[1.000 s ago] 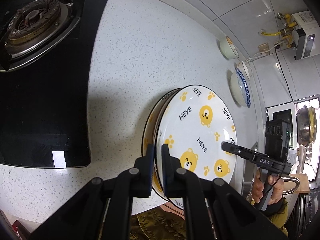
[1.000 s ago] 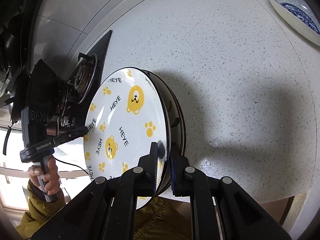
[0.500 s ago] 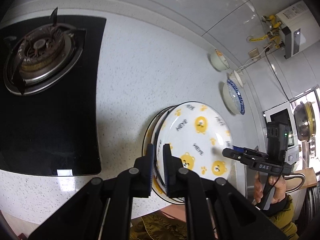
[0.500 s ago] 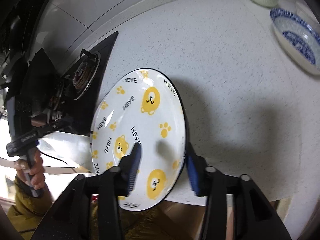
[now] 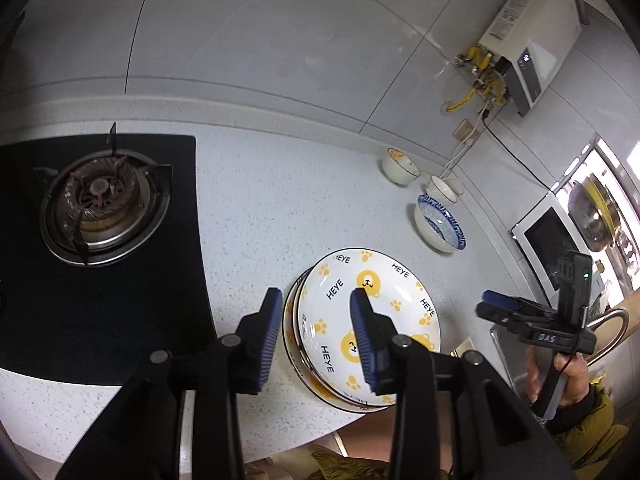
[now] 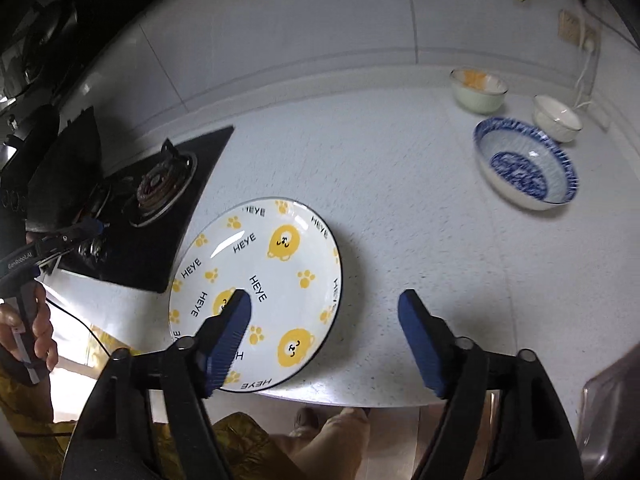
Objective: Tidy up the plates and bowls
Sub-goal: 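Move both grippers toward the blue-and-white patterned plate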
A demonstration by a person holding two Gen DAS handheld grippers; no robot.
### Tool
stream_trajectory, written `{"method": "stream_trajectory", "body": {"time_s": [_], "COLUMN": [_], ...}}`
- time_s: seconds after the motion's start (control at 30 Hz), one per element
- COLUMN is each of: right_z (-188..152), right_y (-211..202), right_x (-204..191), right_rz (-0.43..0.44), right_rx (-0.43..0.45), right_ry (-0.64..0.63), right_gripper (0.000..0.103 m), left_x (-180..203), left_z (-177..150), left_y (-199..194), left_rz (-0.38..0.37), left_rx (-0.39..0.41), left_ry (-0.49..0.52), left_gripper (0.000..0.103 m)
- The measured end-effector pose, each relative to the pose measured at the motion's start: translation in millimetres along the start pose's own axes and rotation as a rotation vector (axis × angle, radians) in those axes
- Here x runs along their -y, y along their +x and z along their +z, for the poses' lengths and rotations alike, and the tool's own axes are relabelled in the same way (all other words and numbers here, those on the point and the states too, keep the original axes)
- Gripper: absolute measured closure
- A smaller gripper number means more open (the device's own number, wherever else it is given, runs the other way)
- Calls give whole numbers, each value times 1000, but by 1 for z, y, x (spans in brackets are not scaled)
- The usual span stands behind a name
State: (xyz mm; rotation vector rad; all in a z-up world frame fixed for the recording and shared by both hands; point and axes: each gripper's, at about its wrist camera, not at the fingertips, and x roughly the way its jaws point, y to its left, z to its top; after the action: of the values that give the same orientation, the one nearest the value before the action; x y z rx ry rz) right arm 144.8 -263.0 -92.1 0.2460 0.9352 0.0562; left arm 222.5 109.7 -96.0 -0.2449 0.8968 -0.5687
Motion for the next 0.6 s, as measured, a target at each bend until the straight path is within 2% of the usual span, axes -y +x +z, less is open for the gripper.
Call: {"method": "stream_trajectory", "body": {"time_s": [0.1,0.17,0.27,0.43,0.6], "right_z": [-13,-21,-25,-15,12], "right_y": [-16,-24,-31,-40,-41], "right_x": [10,22,44,87,142], "right_rz": [-15,-19,-34,-55,-82], "right_rx": [31,40,48,65,51], "right_ry": [36,69,113,161,163], "right_gripper": [17,17,17,17,17], "left_x": [5,11,26,70,123], "left_z": [-8,-14,-18,-12,6], "left_y": [-6,-3,8,33,75], "left_rz": [-26,-42,-78,-142,-161], "left_rx": [-5,-22,-67,-133,-183], "left_ry": [34,37,46,61,38], "left_gripper": [62,46,29,25,23]}}
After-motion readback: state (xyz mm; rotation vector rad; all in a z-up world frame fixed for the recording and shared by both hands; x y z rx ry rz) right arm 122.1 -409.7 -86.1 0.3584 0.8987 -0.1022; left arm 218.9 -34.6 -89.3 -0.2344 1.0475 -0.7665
